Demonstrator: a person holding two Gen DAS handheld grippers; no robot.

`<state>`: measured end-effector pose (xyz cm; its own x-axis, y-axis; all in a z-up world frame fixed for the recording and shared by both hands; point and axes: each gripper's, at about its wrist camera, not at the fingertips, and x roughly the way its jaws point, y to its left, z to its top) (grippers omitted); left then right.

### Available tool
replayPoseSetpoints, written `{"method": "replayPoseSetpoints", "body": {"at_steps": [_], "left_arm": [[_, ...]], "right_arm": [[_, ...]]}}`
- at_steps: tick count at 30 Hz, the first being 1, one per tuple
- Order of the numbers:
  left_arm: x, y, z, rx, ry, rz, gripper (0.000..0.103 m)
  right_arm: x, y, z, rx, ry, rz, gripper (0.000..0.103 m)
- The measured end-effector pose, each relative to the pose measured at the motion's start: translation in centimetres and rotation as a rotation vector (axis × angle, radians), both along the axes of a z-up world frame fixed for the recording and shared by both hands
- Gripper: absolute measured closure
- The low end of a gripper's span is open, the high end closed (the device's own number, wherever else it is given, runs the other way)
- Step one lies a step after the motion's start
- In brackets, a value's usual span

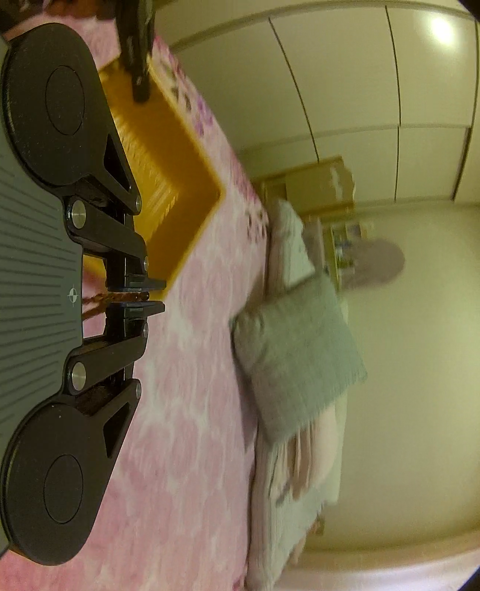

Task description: Organize jewelry

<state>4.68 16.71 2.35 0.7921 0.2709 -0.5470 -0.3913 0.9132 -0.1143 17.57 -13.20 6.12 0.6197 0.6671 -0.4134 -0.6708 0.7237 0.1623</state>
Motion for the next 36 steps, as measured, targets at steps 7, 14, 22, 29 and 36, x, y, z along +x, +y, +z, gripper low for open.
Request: {"method": "replayPoseSetpoints", "body": {"at_steps": [7,14,22,29,36], "left_arm": [[0.1,-0.1,0.1,-0.002,-0.003,-0.003,0.097],[0.1,-0.1,0.0,-0.006,-0.005,-0.004,0.097],[0.0,0.0,0.0,-0.006,-0.006,-0.004,0.097],[0.0,-0.1,0.0,-0.008,-0.006,-0.002,0.097],[-0.1,0.0,-0.1,-0.007,-0.005,0.0,0.097]], "right_arm": [[-0.6,4.9,-0.7,-0.007,0.038,0.141,0.099],[-1.5,7.3,-2.6,-0.033,0.091,0.218,0.098],[-1.1,4.8,-2.3,0.008,0.054,0.118,0.098],[0.2,-2.9,-3.3,-0.037,0.03,-0.133,0.097],[1.2,-10.4,-6.9,-0.114,0.094,-0.374,0.087]]}}
